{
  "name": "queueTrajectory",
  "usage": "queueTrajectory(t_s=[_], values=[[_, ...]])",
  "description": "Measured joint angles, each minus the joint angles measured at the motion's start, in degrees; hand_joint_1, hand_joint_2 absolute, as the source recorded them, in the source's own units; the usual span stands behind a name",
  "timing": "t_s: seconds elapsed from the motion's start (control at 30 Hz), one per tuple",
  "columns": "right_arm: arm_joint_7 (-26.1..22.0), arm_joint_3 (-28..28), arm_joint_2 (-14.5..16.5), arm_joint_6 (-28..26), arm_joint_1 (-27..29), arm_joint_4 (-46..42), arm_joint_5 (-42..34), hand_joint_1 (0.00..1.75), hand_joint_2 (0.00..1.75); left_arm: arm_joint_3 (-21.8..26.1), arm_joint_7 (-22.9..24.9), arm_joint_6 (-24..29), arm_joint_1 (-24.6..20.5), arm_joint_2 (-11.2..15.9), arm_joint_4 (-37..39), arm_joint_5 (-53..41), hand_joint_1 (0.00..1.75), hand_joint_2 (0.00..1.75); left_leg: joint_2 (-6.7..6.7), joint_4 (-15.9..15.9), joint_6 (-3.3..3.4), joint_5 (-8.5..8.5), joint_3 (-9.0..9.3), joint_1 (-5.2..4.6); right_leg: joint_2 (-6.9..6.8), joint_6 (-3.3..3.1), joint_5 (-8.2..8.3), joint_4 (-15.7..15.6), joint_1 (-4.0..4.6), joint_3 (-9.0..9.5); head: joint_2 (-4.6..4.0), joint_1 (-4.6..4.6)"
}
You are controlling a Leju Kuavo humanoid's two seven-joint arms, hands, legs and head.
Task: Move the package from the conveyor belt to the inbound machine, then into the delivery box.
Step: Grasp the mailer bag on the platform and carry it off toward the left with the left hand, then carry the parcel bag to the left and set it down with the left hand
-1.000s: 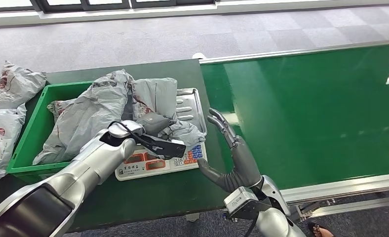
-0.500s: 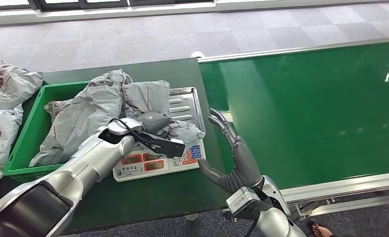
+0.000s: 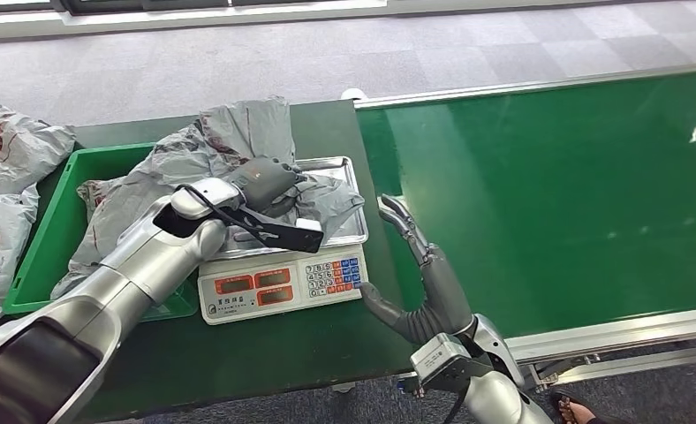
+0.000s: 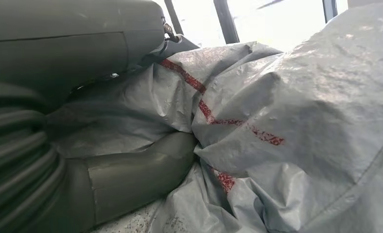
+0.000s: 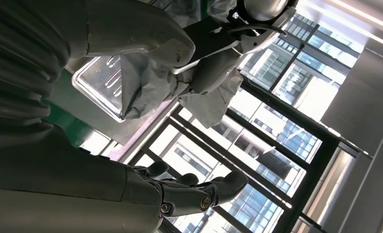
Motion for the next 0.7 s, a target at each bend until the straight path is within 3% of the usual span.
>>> queueTrajectory(t_s=[0.1, 0.23, 0.37, 0.57, 0.7], values=[[-0.32, 0.0, -0.02, -0.87, 1.72, -0.09, 0.57, 0.0, 1.75, -0.04, 1.59, 4.19, -1.61, 1.59, -6.59, -2.03, 1.75, 1.75, -0.04, 0.01, 0.0, 0.01, -0.15, 0.02, -0.07, 0.0, 0.0, 0.0, 0.03, -0.1, 0.0, 0.01], [-0.65, 0.0, -0.02, -1.5, 4.41, -1.17, 1.94, 0.0, 1.75, 0.2, 3.27, 1.44, -6.02, 3.76, -16.03, -2.12, 1.75, 1.75, 0.01, 0.0, 0.0, -0.01, -0.23, 0.02, -0.01, 0.0, 0.0, 0.01, 0.02, -0.19, 0.0, 0.01], [0.24, -0.02, -0.02, -1.85, 5.4, -2.72, 2.53, 0.0, 1.75, 0.45, 3.97, -1.44, -9.41, 4.24, -22.21, 0.47, 1.75, 1.75, -0.02, 0.0, 0.0, -0.01, -0.25, 0.02, -0.05, 0.0, 0.0, 0.0, 0.02, -0.22, 0.0, 0.01], [0.57, -0.04, -0.02, -1.77, 5.96, -3.81, 2.73, 0.0, 1.75, 0.55, 5.78, -2.98, -11.88, 3.58, -27.22, 5.02, 1.75, 1.75, 0.06, 0.01, 0.0, 0.0, -0.24, 0.01, 0.03, -0.02, 0.03, 0.0, 0.01, -0.22, 0.0, 0.01], [1.56, -0.11, -0.02, -1.67, 6.11, -4.18, 3.13, 0.0, 1.75, 1.42, 9.07, -2.99, -14.94, 3.63, -25.78, 4.44, 1.75, 1.75, 0.07, 0.0, -0.01, 0.01, -0.22, 0.02, 0.04, -0.04, 0.05, 0.01, 0.02, -0.23, 0.0, 0.01]])
